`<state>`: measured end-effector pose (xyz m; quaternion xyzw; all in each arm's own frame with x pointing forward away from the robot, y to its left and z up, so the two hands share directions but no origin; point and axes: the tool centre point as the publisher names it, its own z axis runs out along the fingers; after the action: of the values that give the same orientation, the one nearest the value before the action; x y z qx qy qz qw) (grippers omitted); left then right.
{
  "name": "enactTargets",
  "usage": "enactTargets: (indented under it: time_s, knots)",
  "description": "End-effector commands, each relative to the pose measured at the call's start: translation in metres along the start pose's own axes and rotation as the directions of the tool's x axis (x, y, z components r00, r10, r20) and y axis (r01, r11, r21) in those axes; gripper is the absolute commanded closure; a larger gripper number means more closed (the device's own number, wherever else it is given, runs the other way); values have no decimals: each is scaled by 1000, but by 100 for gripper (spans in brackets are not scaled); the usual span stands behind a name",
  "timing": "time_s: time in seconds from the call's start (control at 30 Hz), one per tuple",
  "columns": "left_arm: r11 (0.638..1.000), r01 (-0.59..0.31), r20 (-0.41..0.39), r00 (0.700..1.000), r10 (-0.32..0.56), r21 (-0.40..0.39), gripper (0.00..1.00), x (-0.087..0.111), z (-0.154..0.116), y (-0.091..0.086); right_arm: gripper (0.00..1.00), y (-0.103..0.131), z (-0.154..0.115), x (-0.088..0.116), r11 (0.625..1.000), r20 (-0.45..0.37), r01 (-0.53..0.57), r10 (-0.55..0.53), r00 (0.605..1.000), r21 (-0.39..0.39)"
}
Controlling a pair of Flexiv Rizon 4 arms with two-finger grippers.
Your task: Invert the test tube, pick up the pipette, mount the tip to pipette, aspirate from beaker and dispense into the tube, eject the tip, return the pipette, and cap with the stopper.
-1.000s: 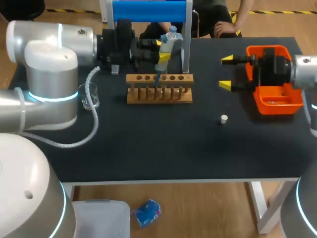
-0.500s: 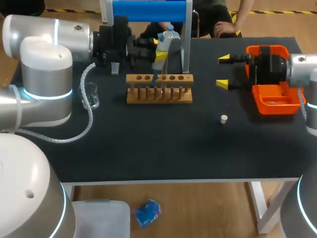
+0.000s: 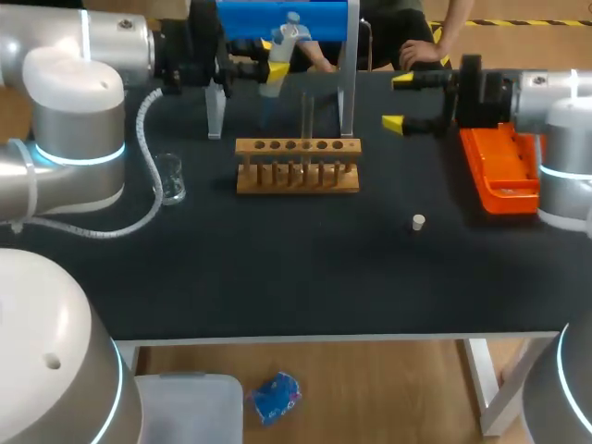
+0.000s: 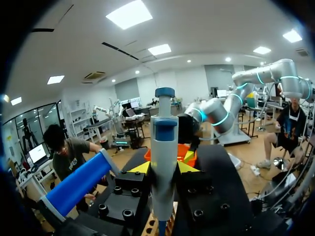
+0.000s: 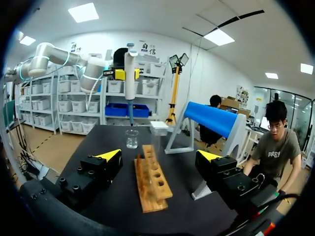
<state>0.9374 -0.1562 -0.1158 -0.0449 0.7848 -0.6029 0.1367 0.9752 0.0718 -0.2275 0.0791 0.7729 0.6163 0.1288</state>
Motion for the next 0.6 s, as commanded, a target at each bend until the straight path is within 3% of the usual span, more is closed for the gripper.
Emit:
enactTargets:
  time_s: [0.03,0.3,0.6]
  knots:
    - [1000,6,10,1000,-6,-5,100,-15,-3,0,0,9,21,-15,1000,22,3,-3,1000,8]
    - [1000,13,46,999,-13,-14,100,-42,-4,5,0,32,51,-38,999,42,43,-42,998,-16]
    - [1000,13,46,999,-13,-14,100,-42,-4,5,0,34,54,-40,999,44,46,-45,998,-20]
